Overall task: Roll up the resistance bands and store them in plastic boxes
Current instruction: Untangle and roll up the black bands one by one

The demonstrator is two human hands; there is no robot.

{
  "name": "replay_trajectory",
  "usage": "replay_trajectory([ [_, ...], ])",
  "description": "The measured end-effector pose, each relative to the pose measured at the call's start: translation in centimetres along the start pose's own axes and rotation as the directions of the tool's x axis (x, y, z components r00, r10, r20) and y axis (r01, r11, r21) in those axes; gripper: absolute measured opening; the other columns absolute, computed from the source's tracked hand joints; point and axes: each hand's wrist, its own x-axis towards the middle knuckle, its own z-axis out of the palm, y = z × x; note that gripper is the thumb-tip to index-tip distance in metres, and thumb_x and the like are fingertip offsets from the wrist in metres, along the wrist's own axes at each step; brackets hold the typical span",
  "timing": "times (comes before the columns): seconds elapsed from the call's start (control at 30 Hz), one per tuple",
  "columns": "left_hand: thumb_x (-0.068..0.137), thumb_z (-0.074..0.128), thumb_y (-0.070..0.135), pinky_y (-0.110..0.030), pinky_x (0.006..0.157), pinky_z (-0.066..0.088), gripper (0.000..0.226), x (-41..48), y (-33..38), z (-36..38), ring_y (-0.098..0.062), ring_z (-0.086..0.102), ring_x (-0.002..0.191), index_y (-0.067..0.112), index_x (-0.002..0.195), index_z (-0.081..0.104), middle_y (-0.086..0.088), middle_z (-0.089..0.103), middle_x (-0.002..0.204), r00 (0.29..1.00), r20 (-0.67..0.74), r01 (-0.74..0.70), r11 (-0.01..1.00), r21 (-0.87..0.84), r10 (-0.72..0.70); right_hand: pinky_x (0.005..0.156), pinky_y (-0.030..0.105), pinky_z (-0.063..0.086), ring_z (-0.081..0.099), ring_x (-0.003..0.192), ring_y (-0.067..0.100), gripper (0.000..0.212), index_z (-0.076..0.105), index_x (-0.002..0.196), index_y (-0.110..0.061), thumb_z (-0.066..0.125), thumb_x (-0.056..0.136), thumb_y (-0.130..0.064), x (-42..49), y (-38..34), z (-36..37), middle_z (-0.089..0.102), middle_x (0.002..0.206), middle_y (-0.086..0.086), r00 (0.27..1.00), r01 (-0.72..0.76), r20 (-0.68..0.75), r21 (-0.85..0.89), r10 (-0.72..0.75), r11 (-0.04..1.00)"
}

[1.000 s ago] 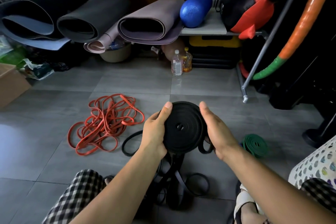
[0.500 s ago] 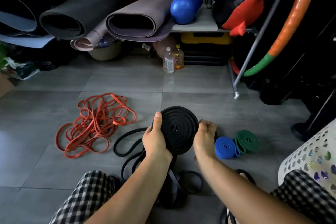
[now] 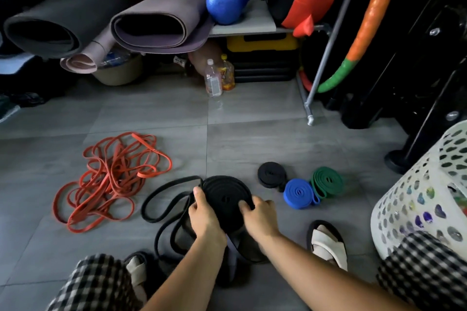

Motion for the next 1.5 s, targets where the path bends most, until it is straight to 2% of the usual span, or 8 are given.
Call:
replay_trajectory([
  [0.17,0.097,0.036,0.041,-0.043,0.092,0.043,0.051,2.6,-5.6,2.3,-0.035,0.046,0.120,0.018,0.142,0.029,-0.013,0.040,0.140,0.983,-0.056,0.175,0.983,-0.050,-0.177,0.099,0.033,0.034,0.043,0.117,0.033,0.040,0.047,0.130,-0.012,0.047,0.094,-0.026,5.6,3.4,0.9,0.043,0.129,0.015,0.998,-0.014,-0.056,-0.081,0.010,0.997],
  [0.3,0.096,0.035,0.045,-0.046,0.102,0.039,0.051,7.7,-10.4,4.6,-0.034,0.048,0.117,0.016,0.137,0.038,-0.014,0.046,0.135,0.988,-0.042,0.156,0.954,0.257,-0.151,0.097,0.033,0.034,0.048,0.115,0.032,0.037,0.048,0.126,-0.004,0.051,0.092,-0.017,10.5,8.0,2.4,0.048,0.126,0.016,0.988,-0.092,-0.127,-0.065,0.083,0.994],
  [0.47,0.095,0.033,0.051,-0.043,0.102,0.033,0.049,13.5,-13.7,7.6,-0.038,0.037,0.125,0.023,0.132,0.050,-0.021,0.037,0.138,0.989,-0.109,0.149,0.774,0.615,-0.103,0.095,0.040,0.036,0.050,0.112,0.039,0.038,0.049,0.124,0.004,0.055,0.089,-0.009,15.5,12.1,4.3,0.052,0.122,0.025,0.968,-0.150,-0.209,-0.031,0.141,0.988],
  [0.83,0.097,0.038,0.037,-0.044,0.096,0.046,0.045,19.6,-19.9,9.3,-0.038,0.056,0.110,0.003,0.117,0.060,-0.025,0.060,0.117,0.988,0.022,0.116,0.827,0.550,-0.153,0.090,0.044,0.037,0.047,0.106,0.045,0.037,0.055,0.121,0.002,0.059,0.086,-0.006,21.6,15.6,6.2,0.053,0.116,0.030,0.948,-0.112,-0.316,-0.183,0.050,0.977],
  [0.97,0.097,0.044,0.022,-0.038,0.104,0.040,0.035,19.4,-19.9,10.1,-0.030,0.053,0.117,0.013,0.131,0.052,-0.015,0.052,0.131,0.993,0.081,0.025,0.814,0.581,-0.089,0.084,0.048,0.043,0.053,0.095,0.051,0.036,0.059,0.113,0.008,0.065,0.079,0.001,21.9,16.6,6.1,0.056,0.104,0.036,0.933,-0.115,-0.356,-0.147,0.056,0.983],
  [1.07,0.096,0.047,0.016,-0.035,0.106,0.038,0.038,19.5,-19.9,10.4,-0.027,0.051,0.120,0.016,0.134,0.049,-0.014,0.050,0.133,0.989,0.124,-0.015,0.791,0.612,-0.076,0.092,0.042,0.038,0.047,0.108,0.046,0.040,0.052,0.125,0.003,0.058,0.086,-0.006,22.0,16.6,5.8,0.051,0.117,0.031,0.951,-0.122,-0.303,-0.175,0.065,0.977],
  [1.3,0.089,0.056,0.011,-0.030,0.092,0.042,0.047,18.9,-20.1,10.1,-0.025,0.055,0.104,0.021,0.133,0.043,-0.015,0.052,0.125,0.977,0.214,-0.162,0.699,0.697,0.012,0.097,0.030,0.032,0.039,0.118,0.030,0.047,0.041,0.138,-0.010,0.050,0.092,-0.015,21.6,16.3,5.9,0.035,0.131,0.018,0.945,-0.153,-0.316,-0.191,0.087,0.970],
  [1.5,0.086,0.061,0.008,-0.023,0.094,0.036,0.059,18.6,-19.6,10.5,-0.029,0.051,0.107,0.027,0.138,0.039,-0.011,0.032,0.123,0.971,0.238,-0.189,0.650,0.736,0.013,0.092,0.038,0.041,0.044,0.115,0.039,0.050,0.038,0.129,0.006,0.058,0.086,-0.010,21.5,16.2,6.0,0.037,0.129,0.025,0.931,-0.166,-0.353,-0.169,0.098,0.971],
])
